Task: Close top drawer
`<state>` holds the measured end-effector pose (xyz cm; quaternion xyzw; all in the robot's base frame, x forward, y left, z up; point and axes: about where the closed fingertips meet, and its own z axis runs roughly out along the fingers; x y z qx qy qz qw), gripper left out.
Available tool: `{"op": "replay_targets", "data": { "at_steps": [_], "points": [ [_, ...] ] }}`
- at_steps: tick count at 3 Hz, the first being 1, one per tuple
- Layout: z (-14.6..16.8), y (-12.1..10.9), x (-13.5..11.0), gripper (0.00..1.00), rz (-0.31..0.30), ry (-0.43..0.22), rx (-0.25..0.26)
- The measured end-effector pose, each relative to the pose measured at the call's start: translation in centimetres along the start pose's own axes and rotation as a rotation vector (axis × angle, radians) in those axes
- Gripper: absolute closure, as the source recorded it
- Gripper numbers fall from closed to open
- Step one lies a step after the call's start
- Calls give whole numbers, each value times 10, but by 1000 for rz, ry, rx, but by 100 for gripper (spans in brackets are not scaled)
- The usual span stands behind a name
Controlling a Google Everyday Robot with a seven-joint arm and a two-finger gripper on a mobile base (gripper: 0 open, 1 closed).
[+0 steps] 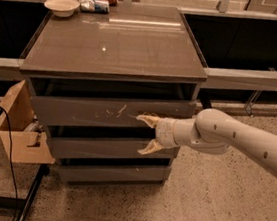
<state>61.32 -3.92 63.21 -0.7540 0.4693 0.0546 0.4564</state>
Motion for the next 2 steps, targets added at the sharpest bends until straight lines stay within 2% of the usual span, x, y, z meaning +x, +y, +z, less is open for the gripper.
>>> {"op": "replay_targets", "data": {
  "at_steps": [1,2],
  "points": [
    [0,0,0,0,0,0,0],
    [0,0,0,0,0,0,0]
  ]
}}
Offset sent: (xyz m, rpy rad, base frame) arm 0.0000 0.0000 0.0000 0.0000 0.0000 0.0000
